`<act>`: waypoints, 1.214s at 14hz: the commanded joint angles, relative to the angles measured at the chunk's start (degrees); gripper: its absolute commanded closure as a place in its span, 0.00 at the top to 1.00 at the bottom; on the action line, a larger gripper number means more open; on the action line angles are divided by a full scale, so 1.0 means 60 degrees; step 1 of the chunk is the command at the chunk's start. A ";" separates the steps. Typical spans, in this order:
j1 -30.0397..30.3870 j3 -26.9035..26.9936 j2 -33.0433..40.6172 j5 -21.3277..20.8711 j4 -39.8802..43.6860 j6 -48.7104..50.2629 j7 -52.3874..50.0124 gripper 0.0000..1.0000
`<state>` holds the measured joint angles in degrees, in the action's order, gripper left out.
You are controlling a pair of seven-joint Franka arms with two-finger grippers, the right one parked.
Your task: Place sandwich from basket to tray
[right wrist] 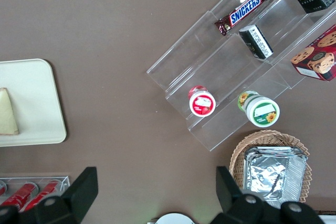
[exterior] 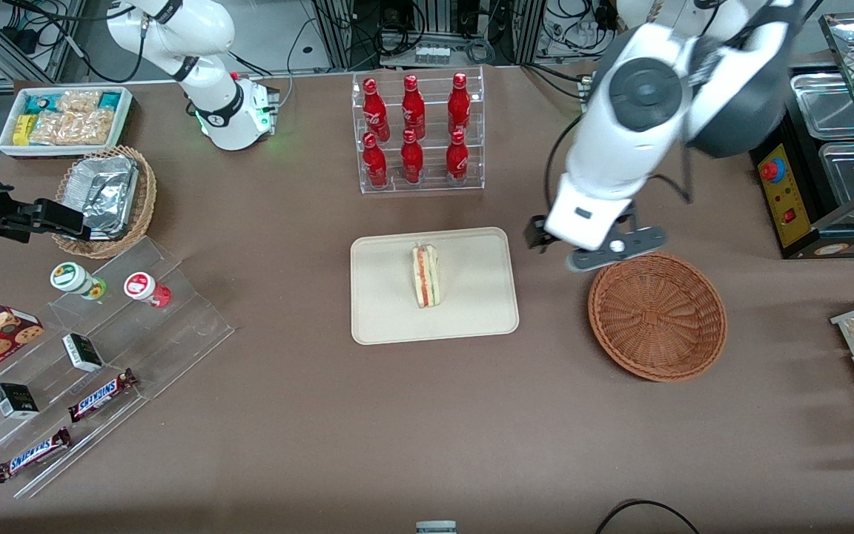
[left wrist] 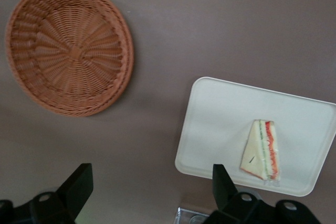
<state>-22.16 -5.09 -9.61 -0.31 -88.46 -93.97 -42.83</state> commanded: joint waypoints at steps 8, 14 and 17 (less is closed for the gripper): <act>0.2782 -0.0031 0.1205 0.0212 -0.0388 0.1056 0.4524 1.00; 0.3869 0.0056 0.2039 0.0227 -0.1149 0.1233 0.6082 1.00; 0.3855 0.0262 0.2056 0.0227 -0.1078 0.1174 0.6157 1.00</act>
<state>0.63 -3.76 0.94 0.09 -93.48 -86.40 -7.06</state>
